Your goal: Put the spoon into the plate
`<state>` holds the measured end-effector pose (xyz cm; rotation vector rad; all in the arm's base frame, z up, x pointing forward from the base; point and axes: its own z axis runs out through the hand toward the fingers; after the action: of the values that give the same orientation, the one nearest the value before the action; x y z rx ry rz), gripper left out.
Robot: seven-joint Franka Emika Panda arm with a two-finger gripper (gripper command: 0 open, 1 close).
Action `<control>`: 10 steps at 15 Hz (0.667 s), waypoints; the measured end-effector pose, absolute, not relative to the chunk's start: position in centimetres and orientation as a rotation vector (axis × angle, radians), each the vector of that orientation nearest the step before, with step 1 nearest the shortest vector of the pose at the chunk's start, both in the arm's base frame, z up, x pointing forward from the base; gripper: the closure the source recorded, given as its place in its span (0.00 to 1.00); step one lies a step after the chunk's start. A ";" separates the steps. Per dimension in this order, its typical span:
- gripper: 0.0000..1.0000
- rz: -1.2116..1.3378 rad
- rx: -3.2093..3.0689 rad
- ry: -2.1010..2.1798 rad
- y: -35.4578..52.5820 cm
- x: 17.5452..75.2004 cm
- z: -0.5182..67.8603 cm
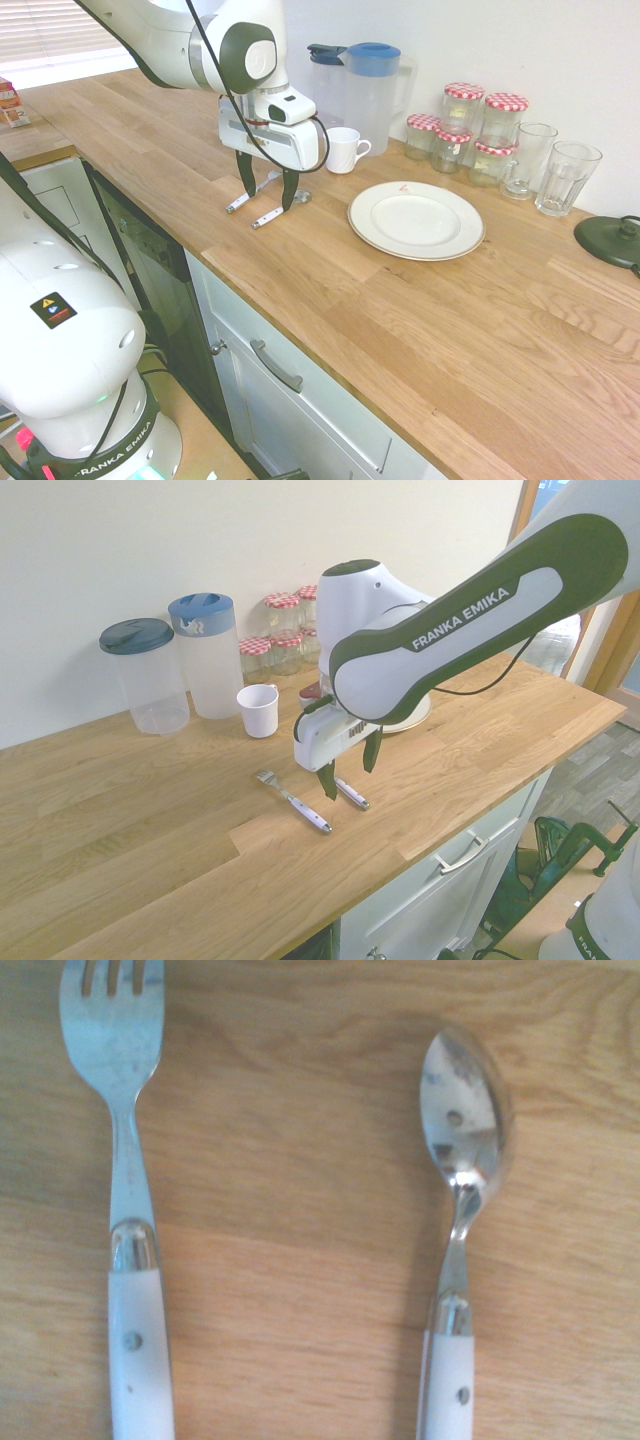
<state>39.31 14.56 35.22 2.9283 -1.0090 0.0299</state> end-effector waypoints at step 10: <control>1.00 0.032 2.941 -0.998 14.4 38.8 32.9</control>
<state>38.80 14.40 32.88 2.9406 -0.9977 0.0318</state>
